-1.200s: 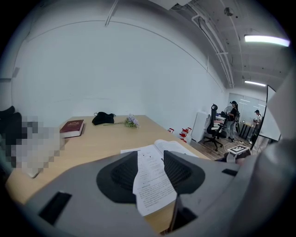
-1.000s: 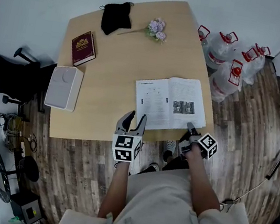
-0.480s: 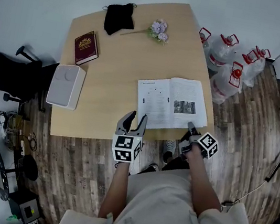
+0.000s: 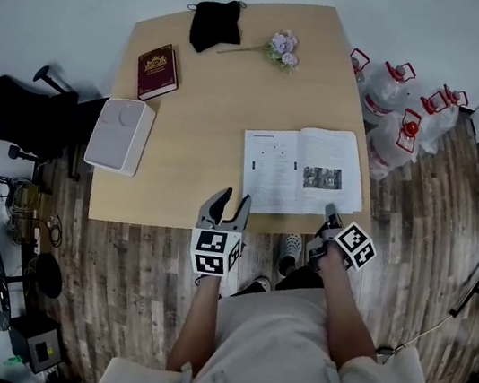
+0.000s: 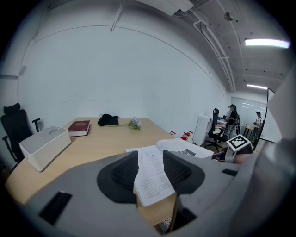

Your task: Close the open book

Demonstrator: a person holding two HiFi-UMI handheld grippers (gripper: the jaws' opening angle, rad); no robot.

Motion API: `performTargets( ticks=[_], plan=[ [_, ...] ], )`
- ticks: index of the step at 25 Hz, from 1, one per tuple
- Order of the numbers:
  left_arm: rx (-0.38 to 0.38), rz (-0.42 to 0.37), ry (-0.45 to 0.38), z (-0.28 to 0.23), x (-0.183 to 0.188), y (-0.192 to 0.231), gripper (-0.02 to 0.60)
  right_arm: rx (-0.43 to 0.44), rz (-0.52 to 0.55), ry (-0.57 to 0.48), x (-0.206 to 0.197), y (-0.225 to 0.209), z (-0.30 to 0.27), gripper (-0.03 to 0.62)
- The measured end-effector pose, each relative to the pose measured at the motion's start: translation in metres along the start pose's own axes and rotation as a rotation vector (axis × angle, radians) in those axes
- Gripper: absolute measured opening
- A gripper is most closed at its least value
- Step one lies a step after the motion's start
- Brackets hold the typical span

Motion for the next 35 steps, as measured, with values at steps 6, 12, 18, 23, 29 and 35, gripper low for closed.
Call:
performTargets(
  ticks=[6, 12, 18, 23, 29, 35],
  plan=[
    [0.007, 0.035, -0.014, 0.015, -0.006, 0.007, 0.179, -0.017, 0.187, -0.033, -0.007, 0.015, 0.005, 0.009],
    [0.021, 0.045, -0.018, 0.024, -0.011, 0.009, 0.179, -0.04, 0.347, -0.037, -0.014, 0.028, 0.006, 0.009],
    [0.035, 0.06, -0.026, 0.032, -0.013, 0.009, 0.179, -0.09, 0.506, -0.062, -0.022, 0.04, 0.008, 0.009],
    [0.05, 0.066, -0.014, 0.038, -0.021, 0.01, 0.179, -0.12, 0.642, -0.082, -0.031, 0.051, 0.006, 0.009],
    [0.076, 0.076, -0.009, 0.05, -0.025, 0.015, 0.178, -0.123, 0.81, -0.088, -0.046, 0.066, 0.006, 0.009],
    [0.09, 0.079, -0.004, 0.057, -0.03, 0.017, 0.179, -0.094, 0.934, -0.069, -0.064, 0.077, 0.003, 0.009]
  ],
)
Point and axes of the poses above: the fingertips, and each gripper's own axes: z backward along the fingers, y to its left, x out of its top, the point moved 8 cm from there along z, backward along the fingers, and after that the axes turned 8 degrees about -z, right-handed, at the moved point
